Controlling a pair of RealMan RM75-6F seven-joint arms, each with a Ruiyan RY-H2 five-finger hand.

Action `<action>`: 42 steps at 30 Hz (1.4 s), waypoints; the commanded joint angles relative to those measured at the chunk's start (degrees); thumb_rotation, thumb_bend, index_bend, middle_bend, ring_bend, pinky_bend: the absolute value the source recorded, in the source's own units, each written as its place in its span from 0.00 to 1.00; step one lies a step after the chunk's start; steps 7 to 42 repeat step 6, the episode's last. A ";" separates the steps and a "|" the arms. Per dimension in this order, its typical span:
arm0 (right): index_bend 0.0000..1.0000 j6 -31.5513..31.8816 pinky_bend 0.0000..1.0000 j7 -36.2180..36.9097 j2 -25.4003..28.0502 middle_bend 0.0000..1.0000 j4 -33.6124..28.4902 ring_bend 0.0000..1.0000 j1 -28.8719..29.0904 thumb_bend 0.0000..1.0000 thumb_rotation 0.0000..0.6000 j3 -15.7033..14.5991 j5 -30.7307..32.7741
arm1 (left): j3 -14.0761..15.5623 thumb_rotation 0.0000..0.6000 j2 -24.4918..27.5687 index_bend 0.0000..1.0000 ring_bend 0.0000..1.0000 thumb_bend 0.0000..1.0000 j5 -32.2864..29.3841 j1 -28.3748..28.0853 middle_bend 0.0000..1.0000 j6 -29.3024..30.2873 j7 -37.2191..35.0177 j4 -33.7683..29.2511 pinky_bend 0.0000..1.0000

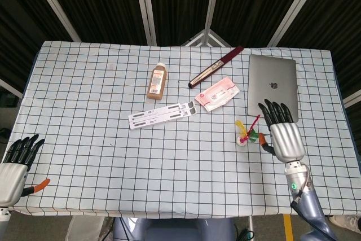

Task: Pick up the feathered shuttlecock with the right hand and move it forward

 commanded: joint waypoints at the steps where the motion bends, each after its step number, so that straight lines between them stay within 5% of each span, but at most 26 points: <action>1: 0.00 5.46 0.00 2.01 5.47 0.00 -0.70 0.00 -5.71 0.44 1.00 -6.58 -8.52 | -0.02 1.00 -0.02 0.00 0.00 0.00 0.01 0.06 0.00 0.11 0.05 0.12 0.00; 6: 0.00 12.57 0.00 5.10 8.99 0.00 3.50 0.00 -12.86 0.40 1.00 -14.56 -17.48 | -0.02 1.00 -0.11 0.00 0.00 0.00 -0.04 0.06 0.00 0.02 0.44 0.30 0.00; 42: 0.00 12.57 0.00 5.10 8.99 0.00 3.50 0.00 -12.86 0.40 1.00 -14.56 -17.48 | -0.02 1.00 -0.11 0.00 0.00 0.00 -0.04 0.06 0.00 0.02 0.44 0.30 0.00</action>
